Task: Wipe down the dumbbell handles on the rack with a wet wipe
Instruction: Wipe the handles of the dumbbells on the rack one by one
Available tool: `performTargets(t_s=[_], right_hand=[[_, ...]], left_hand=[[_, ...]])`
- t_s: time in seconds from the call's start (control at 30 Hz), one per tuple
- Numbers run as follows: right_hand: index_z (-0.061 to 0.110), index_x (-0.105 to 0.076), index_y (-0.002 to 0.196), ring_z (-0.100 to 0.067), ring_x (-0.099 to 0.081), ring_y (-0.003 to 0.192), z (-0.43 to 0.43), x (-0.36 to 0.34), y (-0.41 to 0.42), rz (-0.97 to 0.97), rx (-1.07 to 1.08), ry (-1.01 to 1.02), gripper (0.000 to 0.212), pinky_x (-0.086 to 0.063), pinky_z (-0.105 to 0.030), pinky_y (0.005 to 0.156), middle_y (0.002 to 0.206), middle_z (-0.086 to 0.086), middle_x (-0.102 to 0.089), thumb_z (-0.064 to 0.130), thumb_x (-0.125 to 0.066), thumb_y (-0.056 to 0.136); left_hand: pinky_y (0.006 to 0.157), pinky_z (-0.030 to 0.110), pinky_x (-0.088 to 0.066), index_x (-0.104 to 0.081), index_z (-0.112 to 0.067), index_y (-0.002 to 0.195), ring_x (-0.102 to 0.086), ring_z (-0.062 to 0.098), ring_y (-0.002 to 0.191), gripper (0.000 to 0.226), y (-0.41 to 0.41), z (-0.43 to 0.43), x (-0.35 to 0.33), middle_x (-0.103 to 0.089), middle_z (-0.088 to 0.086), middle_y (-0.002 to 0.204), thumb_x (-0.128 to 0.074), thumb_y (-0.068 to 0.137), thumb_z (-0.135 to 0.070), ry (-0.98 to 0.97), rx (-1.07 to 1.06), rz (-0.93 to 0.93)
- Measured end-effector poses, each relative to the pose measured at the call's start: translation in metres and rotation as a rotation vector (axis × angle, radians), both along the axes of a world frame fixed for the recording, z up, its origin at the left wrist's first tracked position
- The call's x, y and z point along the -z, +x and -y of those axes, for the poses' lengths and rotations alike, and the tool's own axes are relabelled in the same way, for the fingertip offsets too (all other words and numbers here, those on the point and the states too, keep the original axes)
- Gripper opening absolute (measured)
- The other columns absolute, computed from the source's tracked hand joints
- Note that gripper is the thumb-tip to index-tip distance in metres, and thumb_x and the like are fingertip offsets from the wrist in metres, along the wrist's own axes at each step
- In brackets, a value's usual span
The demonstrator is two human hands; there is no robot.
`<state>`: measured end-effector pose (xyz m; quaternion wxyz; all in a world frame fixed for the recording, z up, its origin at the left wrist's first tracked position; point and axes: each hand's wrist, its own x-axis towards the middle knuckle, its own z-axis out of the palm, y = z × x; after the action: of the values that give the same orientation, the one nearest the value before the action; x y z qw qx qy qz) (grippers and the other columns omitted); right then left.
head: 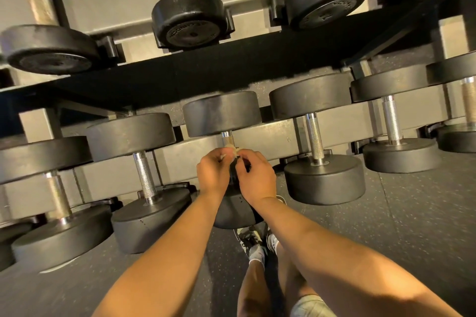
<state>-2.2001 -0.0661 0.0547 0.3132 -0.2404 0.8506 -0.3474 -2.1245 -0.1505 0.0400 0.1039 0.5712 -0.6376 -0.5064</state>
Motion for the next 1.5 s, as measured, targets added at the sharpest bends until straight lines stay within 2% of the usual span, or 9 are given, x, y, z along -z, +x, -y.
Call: performTargets(t_s=[0.37,0.57,0.7,0.9,0.97,1.13,1.27,1.37,1.5], right_hand=[[0.024,-0.067,0.102,-0.014,-0.059,0.081,-0.004,-0.002,0.001,0.047,0.014,-0.017,0.013,-0.055,-0.034,0.073,0.099,0.008,-0.06,0.019,-0.057,0.096],[0.027,-0.06,0.111,-0.013,-0.062,0.087,-0.012,-0.02,-0.003,0.275,0.056,-0.101,0.02,-0.052,-0.024,0.075,0.094,0.006,-0.063,0.012,-0.057,0.097],[0.028,-0.057,0.11,-0.009,-0.058,0.098,-0.01,-0.029,0.0,0.242,-0.023,-0.179,0.02,-0.051,-0.022,0.079,0.107,0.004,-0.06,0.013,-0.06,0.097],[0.021,-0.066,0.101,-0.003,-0.055,0.09,-0.001,-0.023,-0.01,0.148,0.076,-0.134,0.019,-0.041,-0.002,0.074,0.106,-0.001,-0.061,0.004,-0.059,0.097],[0.018,-0.068,0.1,-0.006,-0.056,0.089,0.005,-0.017,-0.012,0.097,0.136,-0.136,0.018,-0.043,-0.003,0.076,0.106,-0.003,-0.062,0.004,-0.057,0.098],[0.01,-0.07,0.115,-0.007,-0.055,0.102,0.032,-0.005,-0.018,0.125,0.203,-0.186,0.021,-0.042,-0.001,0.086,0.113,0.001,-0.06,0.007,-0.062,0.096],[0.008,-0.066,0.127,-0.006,-0.054,0.112,0.042,0.004,-0.012,0.052,-0.006,-0.119,0.035,-0.037,-0.003,0.096,0.127,-0.004,-0.06,0.001,-0.065,0.093],[0.002,-0.067,0.124,0.008,-0.058,0.1,0.037,0.009,-0.01,0.049,-0.029,-0.127,0.032,-0.04,0.0,0.086,0.122,-0.009,-0.06,-0.007,-0.058,0.094],[0.007,-0.072,0.117,-0.018,-0.063,0.108,0.023,0.011,-0.008,-0.008,-0.14,-0.041,0.027,-0.038,0.0,0.086,0.117,-0.01,-0.069,-0.001,-0.059,0.095]], left_hand=[[0.08,0.015,-0.041,-0.078,-0.017,0.106,-0.061,0.009,0.096,0.018,0.016,-0.01,-0.009,-0.072,-0.003,0.106,-0.065,0.095,-0.011,0.131,0.17,0.247],[0.09,0.027,-0.051,-0.074,-0.017,0.106,-0.068,0.016,0.101,0.014,0.027,-0.021,-0.019,-0.075,-0.001,0.105,-0.063,0.1,-0.022,0.05,0.091,0.07],[0.08,0.001,-0.041,-0.065,-0.011,0.123,-0.06,0.005,0.099,0.027,0.011,-0.026,-0.038,-0.065,-0.003,0.114,-0.043,0.108,-0.015,0.062,0.086,-0.029],[0.086,-0.002,-0.035,-0.056,-0.016,0.135,-0.055,0.008,0.113,0.032,0.011,-0.021,-0.033,-0.058,-0.006,0.127,-0.037,0.11,-0.022,-0.011,0.148,-0.057],[0.089,0.007,-0.041,-0.057,-0.019,0.134,-0.059,0.01,0.11,0.033,0.008,-0.019,-0.028,-0.062,-0.005,0.123,-0.035,0.11,-0.025,-0.088,0.114,-0.035],[0.065,0.011,-0.041,-0.06,-0.023,0.123,-0.055,-0.002,0.077,0.034,0.004,-0.018,-0.021,-0.064,-0.005,0.109,-0.03,0.11,-0.03,-0.084,0.069,0.137],[0.079,0.027,-0.044,-0.061,-0.029,0.127,-0.059,0.01,0.09,0.034,0.008,-0.025,-0.017,-0.066,-0.007,0.112,-0.032,0.11,-0.034,-0.052,0.012,0.139],[0.084,0.029,-0.047,-0.062,-0.029,0.133,-0.063,0.015,0.1,0.036,0.01,-0.028,-0.018,-0.07,-0.004,0.119,-0.035,0.109,-0.035,-0.052,-0.045,0.15],[0.079,0.026,-0.044,-0.063,-0.034,0.129,-0.064,0.014,0.094,0.033,0.008,-0.027,-0.02,-0.07,-0.006,0.106,-0.037,0.108,-0.037,0.009,-0.095,0.103]])
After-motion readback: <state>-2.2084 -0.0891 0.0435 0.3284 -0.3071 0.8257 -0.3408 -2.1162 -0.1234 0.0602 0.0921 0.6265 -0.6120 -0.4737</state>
